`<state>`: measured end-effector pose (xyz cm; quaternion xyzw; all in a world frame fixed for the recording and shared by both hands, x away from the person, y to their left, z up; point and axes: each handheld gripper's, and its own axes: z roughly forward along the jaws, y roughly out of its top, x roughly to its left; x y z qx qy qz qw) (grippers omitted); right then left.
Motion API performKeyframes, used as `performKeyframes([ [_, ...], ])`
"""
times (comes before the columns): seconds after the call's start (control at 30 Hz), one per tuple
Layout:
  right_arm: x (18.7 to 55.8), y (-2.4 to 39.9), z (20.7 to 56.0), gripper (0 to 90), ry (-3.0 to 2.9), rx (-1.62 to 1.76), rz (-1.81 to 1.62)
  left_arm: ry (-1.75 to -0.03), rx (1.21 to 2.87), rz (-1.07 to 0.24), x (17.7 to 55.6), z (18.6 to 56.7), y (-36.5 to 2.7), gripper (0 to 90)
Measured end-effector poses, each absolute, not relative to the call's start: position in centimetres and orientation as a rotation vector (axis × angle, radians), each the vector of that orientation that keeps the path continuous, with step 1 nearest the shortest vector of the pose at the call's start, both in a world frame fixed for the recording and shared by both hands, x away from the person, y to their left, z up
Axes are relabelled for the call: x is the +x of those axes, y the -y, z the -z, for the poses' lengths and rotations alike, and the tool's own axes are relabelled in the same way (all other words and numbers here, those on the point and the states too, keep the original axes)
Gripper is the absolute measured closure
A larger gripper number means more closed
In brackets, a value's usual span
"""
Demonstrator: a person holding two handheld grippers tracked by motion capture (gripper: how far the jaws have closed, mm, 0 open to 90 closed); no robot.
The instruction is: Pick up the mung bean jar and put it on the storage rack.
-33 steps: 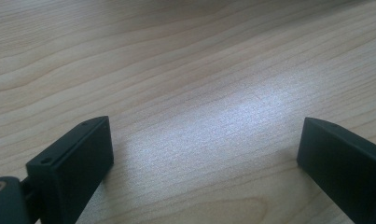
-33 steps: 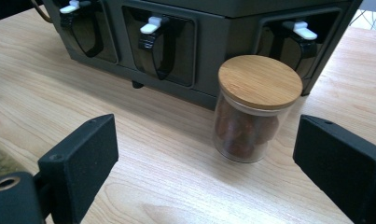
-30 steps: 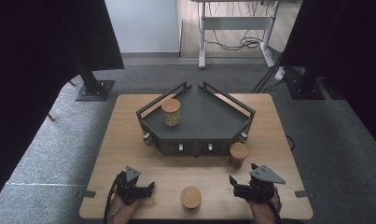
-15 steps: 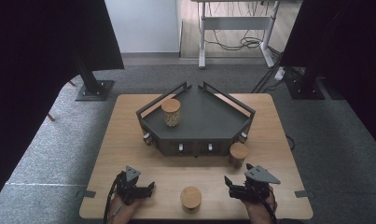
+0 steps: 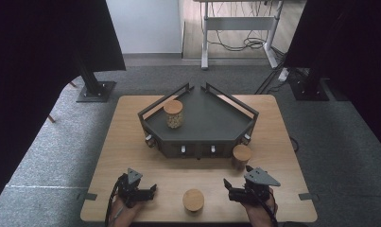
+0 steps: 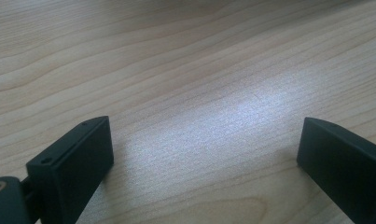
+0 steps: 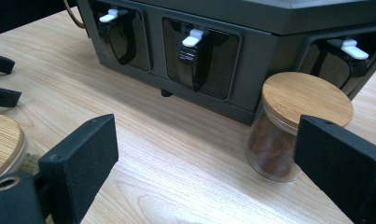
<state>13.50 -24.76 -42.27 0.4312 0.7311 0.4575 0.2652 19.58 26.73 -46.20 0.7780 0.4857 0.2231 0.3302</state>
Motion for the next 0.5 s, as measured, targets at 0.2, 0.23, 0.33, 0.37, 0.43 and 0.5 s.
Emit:
performKeyframes([
  [0.2,13.61,24.51,42.26,6.1,-1.984,1.157,-1.241,-1.268,2.037,-0.582,19.57,46.19,-26.75,3.3],
  [0.23,13.63,24.48,42.26,6.1,-1.986,1.156,-1.239,-1.268,2.036,-0.582,19.57,46.19,-26.75,3.3],
  [0.33,13.67,24.42,42.25,6.0,-1.99,1.156,-1.243,-1.268,2.038,-0.581,19.58,46.17,-26.76,3.3],
  [0.37,13.69,24.4,42.23,6.0,-1.991,1.156,-1.244,-1.268,2.038,-0.581,19.58,46.17,-26.76,3.3],
  [0.43,13.71,24.36,42.19,6.0,-1.992,1.153,-1.249,-1.267,2.038,-0.58,19.58,46.17,-26.76,3.3],
  [0.5,13.73,24.28,42.15,6.0,-1.992,1.149,-1.255,-1.267,2.037,-0.58,19.58,46.18,-26.76,3.3],
])
